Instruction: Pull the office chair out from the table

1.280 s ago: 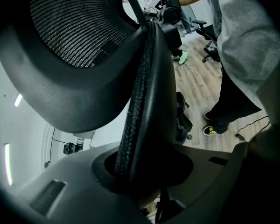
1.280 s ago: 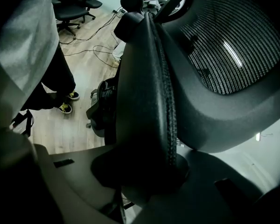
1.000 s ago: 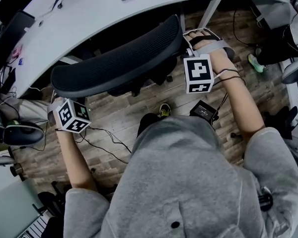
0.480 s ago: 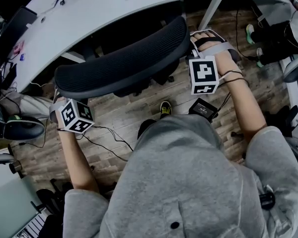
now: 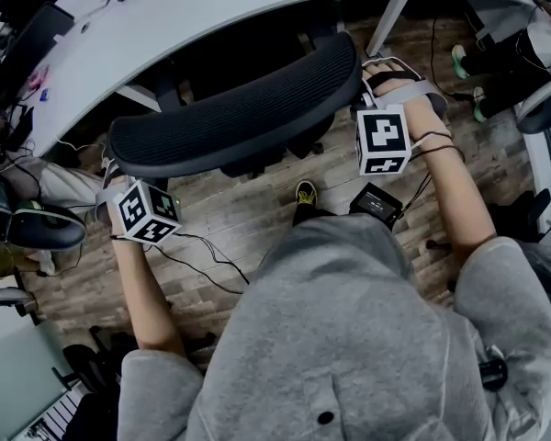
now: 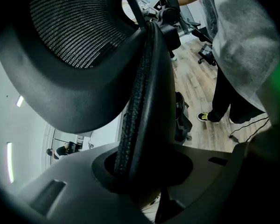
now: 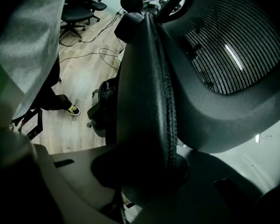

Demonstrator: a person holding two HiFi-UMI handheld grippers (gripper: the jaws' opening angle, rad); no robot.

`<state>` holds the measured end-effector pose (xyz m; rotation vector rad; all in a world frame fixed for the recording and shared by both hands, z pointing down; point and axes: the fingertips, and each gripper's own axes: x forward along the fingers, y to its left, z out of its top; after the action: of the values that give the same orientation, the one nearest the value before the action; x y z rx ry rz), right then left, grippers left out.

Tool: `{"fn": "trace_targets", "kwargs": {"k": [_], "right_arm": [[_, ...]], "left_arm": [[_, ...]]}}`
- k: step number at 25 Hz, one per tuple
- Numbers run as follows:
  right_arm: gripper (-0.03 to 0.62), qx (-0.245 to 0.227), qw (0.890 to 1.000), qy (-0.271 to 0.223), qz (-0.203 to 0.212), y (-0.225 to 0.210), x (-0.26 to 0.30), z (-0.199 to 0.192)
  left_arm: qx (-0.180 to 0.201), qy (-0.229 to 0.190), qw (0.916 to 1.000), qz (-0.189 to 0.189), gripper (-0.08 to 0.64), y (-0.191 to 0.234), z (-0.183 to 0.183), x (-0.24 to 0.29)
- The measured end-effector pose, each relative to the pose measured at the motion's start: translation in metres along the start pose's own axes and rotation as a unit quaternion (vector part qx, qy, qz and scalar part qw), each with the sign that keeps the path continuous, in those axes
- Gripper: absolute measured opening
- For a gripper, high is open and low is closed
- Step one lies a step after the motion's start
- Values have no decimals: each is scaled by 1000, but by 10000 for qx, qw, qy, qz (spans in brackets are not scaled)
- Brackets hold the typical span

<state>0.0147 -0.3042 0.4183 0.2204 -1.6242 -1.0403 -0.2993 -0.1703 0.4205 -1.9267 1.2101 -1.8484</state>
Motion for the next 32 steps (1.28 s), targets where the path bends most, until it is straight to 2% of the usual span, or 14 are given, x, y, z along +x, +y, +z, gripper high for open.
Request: {"fn": "trace_targets", "kwargs": {"k": [32], "right_arm": [[101,-126,9996,-244,-68,120,-121,20]], "left_arm": [[-193,181,9996,121,118,-146,4,-129]]}}
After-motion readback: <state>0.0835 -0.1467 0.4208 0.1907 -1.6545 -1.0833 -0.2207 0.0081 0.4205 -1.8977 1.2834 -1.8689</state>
